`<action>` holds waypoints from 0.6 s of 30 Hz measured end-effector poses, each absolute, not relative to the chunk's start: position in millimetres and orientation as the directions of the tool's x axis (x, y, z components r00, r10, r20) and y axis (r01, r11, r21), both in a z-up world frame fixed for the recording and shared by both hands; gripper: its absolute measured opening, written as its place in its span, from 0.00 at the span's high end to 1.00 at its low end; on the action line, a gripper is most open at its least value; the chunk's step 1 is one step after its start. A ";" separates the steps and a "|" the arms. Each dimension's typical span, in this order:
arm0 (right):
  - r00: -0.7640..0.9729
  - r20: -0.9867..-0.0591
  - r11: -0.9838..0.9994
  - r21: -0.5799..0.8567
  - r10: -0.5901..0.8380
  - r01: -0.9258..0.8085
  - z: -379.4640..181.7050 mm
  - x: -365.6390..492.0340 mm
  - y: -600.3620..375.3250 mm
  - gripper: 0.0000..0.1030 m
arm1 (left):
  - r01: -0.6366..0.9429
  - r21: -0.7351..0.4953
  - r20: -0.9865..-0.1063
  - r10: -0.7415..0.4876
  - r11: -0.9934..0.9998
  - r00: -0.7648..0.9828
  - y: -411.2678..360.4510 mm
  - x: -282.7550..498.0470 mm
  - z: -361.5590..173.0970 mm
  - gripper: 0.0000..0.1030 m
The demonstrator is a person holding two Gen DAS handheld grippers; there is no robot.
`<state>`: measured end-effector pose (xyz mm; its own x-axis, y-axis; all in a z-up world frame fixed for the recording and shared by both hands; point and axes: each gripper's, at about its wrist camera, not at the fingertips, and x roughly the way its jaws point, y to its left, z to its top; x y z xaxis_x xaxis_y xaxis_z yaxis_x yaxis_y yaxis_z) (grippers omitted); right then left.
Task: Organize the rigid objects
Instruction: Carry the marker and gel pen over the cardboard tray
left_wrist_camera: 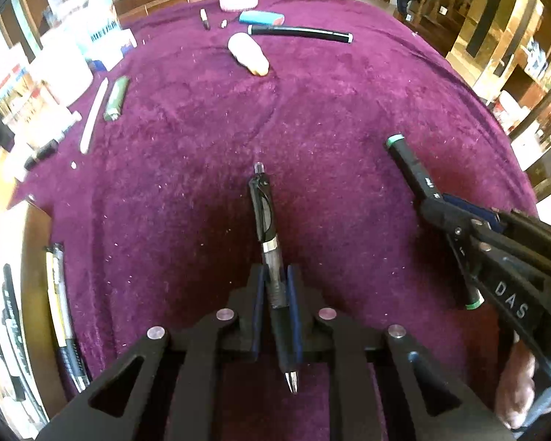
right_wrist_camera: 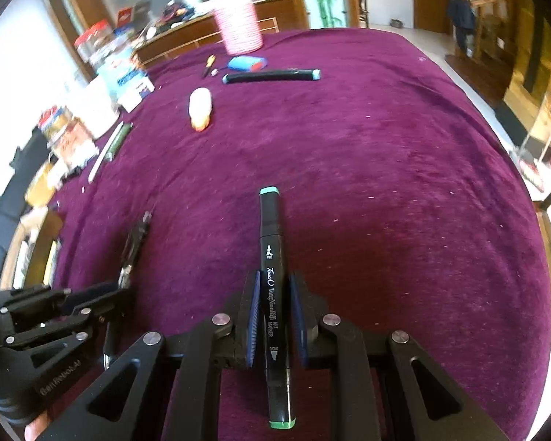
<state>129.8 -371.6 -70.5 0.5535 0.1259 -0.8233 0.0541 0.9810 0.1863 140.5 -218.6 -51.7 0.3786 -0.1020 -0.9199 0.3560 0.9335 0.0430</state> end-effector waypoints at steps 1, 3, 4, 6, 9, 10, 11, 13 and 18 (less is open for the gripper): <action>0.555 -0.824 0.984 0.171 0.118 0.044 -70.7 129.4 -367.8 0.83 | 0.364 0.079 -0.910 -0.082 0.928 0.407 -224.4 138.3 -53.6 0.87; 0.556 -0.822 0.986 0.164 0.125 0.020 -70.6 128.4 -363.3 0.83 | 0.378 0.117 -0.897 -0.066 0.918 0.438 -222.4 131.9 -54.5 0.89; 0.557 -0.820 0.986 0.166 0.131 0.013 -70.9 127.8 -362.4 0.83 | 0.377 0.109 -0.897 -0.072 0.920 0.435 -219.9 130.9 -53.3 0.89; 0.557 -0.817 0.984 0.178 0.150 -0.003 -71.4 126.9 -361.3 0.83 | 0.370 0.052 -0.912 -0.107 0.927 0.396 -212.2 132.7 -52.6 0.91; 0.560 -0.811 0.981 0.194 0.172 -0.022 -72.3 125.8 -359.6 0.83 | 0.317 -0.109 -0.918 -0.218 0.942 0.333 -181.1 127.3 -47.8 0.91; 0.559 -0.809 0.979 0.200 0.181 -0.029 -72.7 125.9 -358.5 0.83 | 0.295 -0.153 -0.912 -0.249 0.943 0.324 -166.0 119.5 -45.0 0.91; 0.559 -0.807 0.978 0.206 0.192 -0.038 -72.7 125.7 -356.5 0.84 | 0.281 -0.178 -0.907 -0.268 0.943 0.324 -154.7 113.4 -42.4 0.91; 0.552 -0.802 0.971 0.227 0.227 -0.069 -72.5 124.7 -351.5 0.84 | 0.254 -0.240 -0.895 -0.315 0.937 0.317 -133.4 98.6 -37.3 0.90; 0.548 -0.784 0.956 0.261 0.293 -0.138 -69.4 120.5 -336.6 0.84 | 0.249 -0.300 -0.866 -0.372 0.921 0.332 -101.5 71.0 -16.9 0.90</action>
<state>120.5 -336.6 -69.4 0.5480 0.2928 -0.7836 -0.1378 0.9555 0.2607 71.0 -101.5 -16.9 0.3324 -0.3725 -0.8665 0.2494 0.9207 -0.3001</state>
